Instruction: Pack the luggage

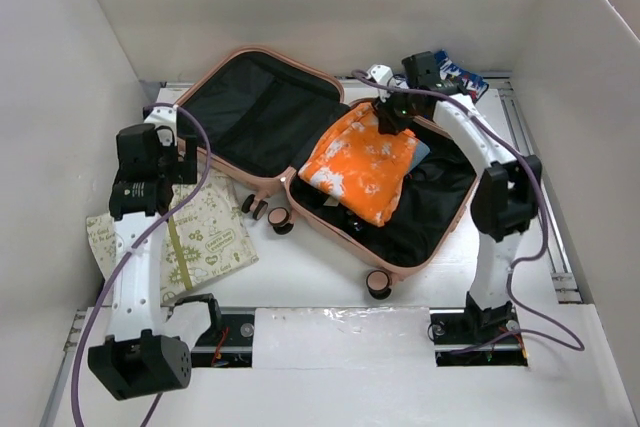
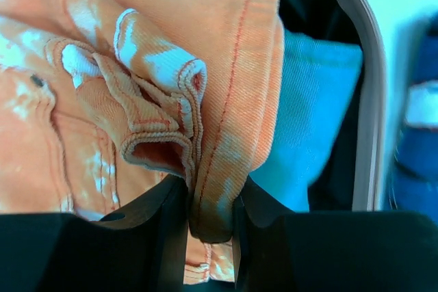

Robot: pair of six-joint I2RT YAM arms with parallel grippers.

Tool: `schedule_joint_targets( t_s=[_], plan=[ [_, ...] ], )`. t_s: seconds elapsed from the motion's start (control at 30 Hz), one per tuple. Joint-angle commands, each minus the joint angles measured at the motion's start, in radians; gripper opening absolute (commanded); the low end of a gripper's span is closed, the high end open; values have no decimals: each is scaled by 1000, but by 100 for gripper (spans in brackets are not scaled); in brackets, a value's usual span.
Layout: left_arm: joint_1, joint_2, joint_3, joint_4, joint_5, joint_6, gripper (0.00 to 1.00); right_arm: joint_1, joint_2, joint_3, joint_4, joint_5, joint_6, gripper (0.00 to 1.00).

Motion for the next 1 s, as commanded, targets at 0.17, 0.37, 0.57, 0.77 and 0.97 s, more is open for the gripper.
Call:
schedule_joint_targets(
  t_s=[0.17,0.37,0.57,0.77,0.97],
  plan=[
    [7,17,45,33,-73,30,100,-52,200,267,-18,-125,-46,62],
    [65,48,-3,13,-92,-2,100,-41,135,287,-36,238,36,86],
    [200,215,17,-71,13,-53,100,5,-93,65,157,278,209,89],
    [306,256,-58,-24,63,-79,100,91,-155,-201,421,76,325,75],
    [332,233,-89,24,25,-36,100,80,-11,-167,464,44,413,66]
  ],
)
